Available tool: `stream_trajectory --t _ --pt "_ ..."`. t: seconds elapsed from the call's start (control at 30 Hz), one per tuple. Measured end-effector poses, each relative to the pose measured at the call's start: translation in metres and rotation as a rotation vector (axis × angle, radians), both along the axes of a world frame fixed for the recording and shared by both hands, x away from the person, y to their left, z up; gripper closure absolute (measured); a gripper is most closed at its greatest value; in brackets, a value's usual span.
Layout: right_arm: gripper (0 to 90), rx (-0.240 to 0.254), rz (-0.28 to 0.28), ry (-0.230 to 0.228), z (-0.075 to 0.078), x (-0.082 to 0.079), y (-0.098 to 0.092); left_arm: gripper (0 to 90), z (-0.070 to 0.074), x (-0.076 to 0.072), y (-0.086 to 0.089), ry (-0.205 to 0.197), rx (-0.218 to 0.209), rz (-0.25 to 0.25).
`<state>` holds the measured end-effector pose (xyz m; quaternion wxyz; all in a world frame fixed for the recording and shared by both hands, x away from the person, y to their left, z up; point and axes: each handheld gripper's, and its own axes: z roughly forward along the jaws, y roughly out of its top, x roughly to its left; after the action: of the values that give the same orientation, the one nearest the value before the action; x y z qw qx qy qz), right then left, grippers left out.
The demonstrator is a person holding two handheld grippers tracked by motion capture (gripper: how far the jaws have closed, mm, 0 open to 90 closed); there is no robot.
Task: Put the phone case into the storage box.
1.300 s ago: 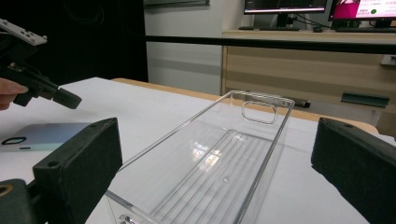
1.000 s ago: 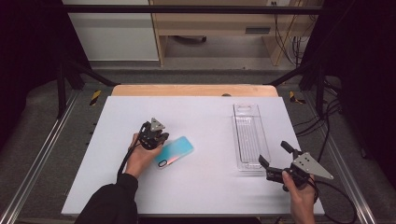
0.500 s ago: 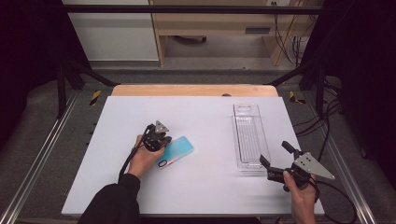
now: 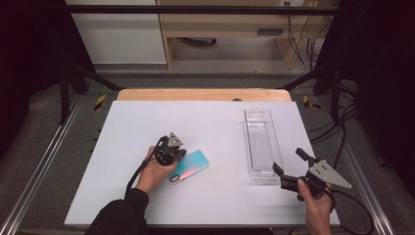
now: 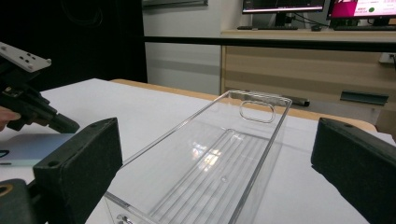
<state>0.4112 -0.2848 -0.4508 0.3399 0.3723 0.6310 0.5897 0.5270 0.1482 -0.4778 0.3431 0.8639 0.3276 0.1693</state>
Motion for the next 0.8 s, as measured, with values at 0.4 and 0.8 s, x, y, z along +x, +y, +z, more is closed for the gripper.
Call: stream_trajectory --t 0.4,0.8 --pt "2.2 -0.009 0.002 -0.004 0.0 -0.001 0.001 90.0 0.0 -0.025 -0.01 0.01 -0.004 -0.04" --pt "2.2 -0.005 0.001 -0.004 0.0 -0.001 0.0 90.0 -0.001 -0.043 -0.017 0.024 -0.032 -0.053"
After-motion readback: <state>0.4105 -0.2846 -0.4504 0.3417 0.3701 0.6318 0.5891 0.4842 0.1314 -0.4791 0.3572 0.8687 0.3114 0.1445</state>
